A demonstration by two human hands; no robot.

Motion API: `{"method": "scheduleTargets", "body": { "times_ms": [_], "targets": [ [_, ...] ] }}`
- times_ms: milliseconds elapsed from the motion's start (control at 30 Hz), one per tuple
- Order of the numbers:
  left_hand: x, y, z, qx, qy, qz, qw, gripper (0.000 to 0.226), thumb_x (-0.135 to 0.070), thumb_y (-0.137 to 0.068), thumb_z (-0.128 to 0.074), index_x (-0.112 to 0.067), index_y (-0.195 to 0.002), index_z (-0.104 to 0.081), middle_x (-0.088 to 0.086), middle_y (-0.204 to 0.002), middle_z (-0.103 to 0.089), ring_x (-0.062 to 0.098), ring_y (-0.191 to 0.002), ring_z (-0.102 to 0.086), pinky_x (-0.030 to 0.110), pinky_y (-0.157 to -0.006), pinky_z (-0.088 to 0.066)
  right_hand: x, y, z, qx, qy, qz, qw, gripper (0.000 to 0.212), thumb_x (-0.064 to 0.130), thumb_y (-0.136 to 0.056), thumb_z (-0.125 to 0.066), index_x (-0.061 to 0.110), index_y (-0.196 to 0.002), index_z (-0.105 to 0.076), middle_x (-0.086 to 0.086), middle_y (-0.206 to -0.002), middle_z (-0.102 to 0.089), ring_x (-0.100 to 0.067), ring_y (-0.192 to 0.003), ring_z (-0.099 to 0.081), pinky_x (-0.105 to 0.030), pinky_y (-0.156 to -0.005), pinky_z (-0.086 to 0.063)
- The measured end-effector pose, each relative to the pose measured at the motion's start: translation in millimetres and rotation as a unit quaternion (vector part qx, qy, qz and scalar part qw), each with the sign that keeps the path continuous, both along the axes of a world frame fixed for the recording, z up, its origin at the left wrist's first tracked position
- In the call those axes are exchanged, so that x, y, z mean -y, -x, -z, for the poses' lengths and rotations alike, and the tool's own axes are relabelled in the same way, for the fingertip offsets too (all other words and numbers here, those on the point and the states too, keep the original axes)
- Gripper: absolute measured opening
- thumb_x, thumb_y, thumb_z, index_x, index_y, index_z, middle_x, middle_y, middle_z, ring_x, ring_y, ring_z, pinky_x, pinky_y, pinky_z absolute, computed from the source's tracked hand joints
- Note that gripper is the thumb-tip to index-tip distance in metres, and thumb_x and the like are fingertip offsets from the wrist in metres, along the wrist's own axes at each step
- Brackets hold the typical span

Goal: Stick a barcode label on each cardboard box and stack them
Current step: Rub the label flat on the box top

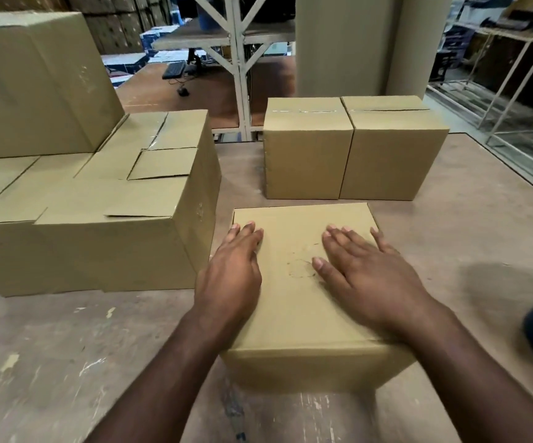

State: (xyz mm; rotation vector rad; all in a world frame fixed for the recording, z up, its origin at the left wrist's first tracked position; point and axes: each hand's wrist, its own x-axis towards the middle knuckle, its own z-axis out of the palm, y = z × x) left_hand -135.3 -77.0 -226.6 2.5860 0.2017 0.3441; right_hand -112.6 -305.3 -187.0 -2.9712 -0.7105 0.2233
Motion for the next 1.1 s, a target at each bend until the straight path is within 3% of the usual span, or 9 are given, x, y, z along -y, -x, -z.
{"method": "scheduleTargets", "body": {
  "times_ms": [100, 267, 333, 467, 633, 767, 933, 1033, 1100],
  "targets": [
    [1.4, 0.3, 0.2, -0.005, 0.003, -0.006, 1.0, 0.047, -0.018, -0.106, -0.035, -0.033, -0.149, -0.047, -0.023, -0.161, -0.033, 0.0, -0.152, -0.02, 0.044, -0.122, -0.031, -0.9, -1.4, 3.3, 0.01, -0.012, 0.029, 0.999, 0.087, 0.073, -0.093, 0.012, 0.027, -0.166, 0.002, 0.01, -0.172, 0.007, -0.008, -0.159, 0.009, -0.043, -0.13, 0.007],
    [2.9, 5.5, -6.3, -0.01, -0.002, -0.011, 1.0, 0.048, -0.018, -0.106, -0.034, -0.034, -0.149, -0.047, -0.024, -0.16, -0.032, -0.002, -0.152, -0.018, 0.04, -0.122, -0.03, -15.5, 29.0, 1.4, -0.045, -0.062, -0.126, 0.989, 0.078, 0.071, -0.096, 0.003, 0.038, -0.165, -0.012, 0.023, -0.17, 0.0, 0.001, -0.157, 0.01, -0.038, -0.129, 0.009],
    [1.5, 5.4, -6.4, -0.009, 0.002, -0.011, 1.0, 0.047, -0.018, -0.106, -0.034, -0.034, -0.149, -0.048, -0.026, -0.16, -0.033, -0.003, -0.151, -0.018, 0.04, -0.122, -0.031, -6.0, 16.5, 0.9, -0.019, -0.04, -0.086, 0.995, 0.082, 0.072, -0.091, 0.011, 0.042, -0.164, -0.011, 0.027, -0.168, -0.002, 0.0, -0.158, 0.005, -0.041, -0.128, 0.011],
    [0.3, 3.5, -3.8, -0.001, 0.009, -0.011, 1.0, 0.047, -0.018, -0.105, -0.035, -0.034, -0.148, -0.048, -0.024, -0.16, -0.034, -0.002, -0.152, -0.019, 0.045, -0.121, -0.033, 8.4, -7.1, -1.7, 0.045, 0.029, 0.035, 0.998, 0.085, 0.071, -0.096, 0.01, 0.025, -0.166, -0.002, 0.009, -0.173, 0.0, -0.01, -0.16, 0.002, -0.047, -0.129, 0.011],
    [3.3, 6.2, -8.7, -0.001, -0.012, -0.012, 1.0, 0.049, -0.016, -0.105, -0.035, -0.031, -0.15, -0.048, -0.02, -0.161, -0.034, 0.0, -0.152, -0.02, 0.033, -0.122, -0.028, -11.0, 20.7, -5.1, -0.005, 0.008, -0.046, 0.999, 0.085, 0.075, -0.095, 0.0, 0.03, -0.167, -0.006, 0.013, -0.173, 0.003, -0.011, -0.16, 0.006, -0.043, -0.13, 0.003],
    [2.5, 7.4, -9.5, 0.001, -0.014, -0.012, 1.0, 0.048, -0.016, -0.106, -0.035, -0.03, -0.15, -0.047, -0.019, -0.162, -0.033, 0.001, -0.152, -0.02, 0.034, -0.123, -0.028, -11.0, 41.5, -15.1, 0.014, 0.044, -0.023, 0.999, 0.086, 0.074, -0.091, 0.005, 0.035, -0.166, -0.013, 0.016, -0.173, -0.003, -0.012, -0.161, -0.003, -0.043, -0.129, 0.003],
    [5.8, 9.4, -14.1, -0.001, -0.026, -0.006, 1.0, 0.049, -0.017, -0.106, -0.033, -0.029, -0.152, -0.044, -0.018, -0.163, -0.031, 0.001, -0.153, -0.018, 0.028, -0.121, -0.023, -13.4, 26.9, -12.4, 0.017, 0.058, 0.016, 0.998, 0.09, 0.077, -0.087, 0.011, 0.034, -0.166, -0.001, 0.011, -0.173, 0.008, -0.019, -0.161, 0.007, -0.051, -0.129, 0.005],
    [5.3, 11.1, -15.7, -0.006, -0.033, -0.01, 0.999, 0.049, -0.018, -0.107, -0.032, -0.03, -0.153, -0.043, -0.02, -0.163, -0.03, 0.0, -0.153, -0.017, 0.028, -0.12, -0.025, -14.7, 17.6, -8.6, 0.033, 0.057, -0.01, 0.998, 0.093, 0.08, -0.088, 0.008, 0.032, -0.165, -0.013, 0.009, -0.174, 0.002, -0.019, -0.161, 0.004, -0.051, -0.129, 0.004],
    [4.8, 11.9, -17.2, -0.008, -0.034, -0.012, 0.999, 0.049, -0.019, -0.107, -0.032, -0.031, -0.153, -0.042, -0.021, -0.163, -0.03, -0.001, -0.152, -0.016, 0.028, -0.119, -0.026, -15.2, 21.1, -6.1, 0.066, 0.058, -0.043, 0.995, 0.096, 0.081, -0.09, 0.003, 0.027, -0.162, -0.033, 0.004, -0.173, -0.019, -0.022, -0.16, -0.012, -0.052, -0.128, -0.004]
  ]
}}
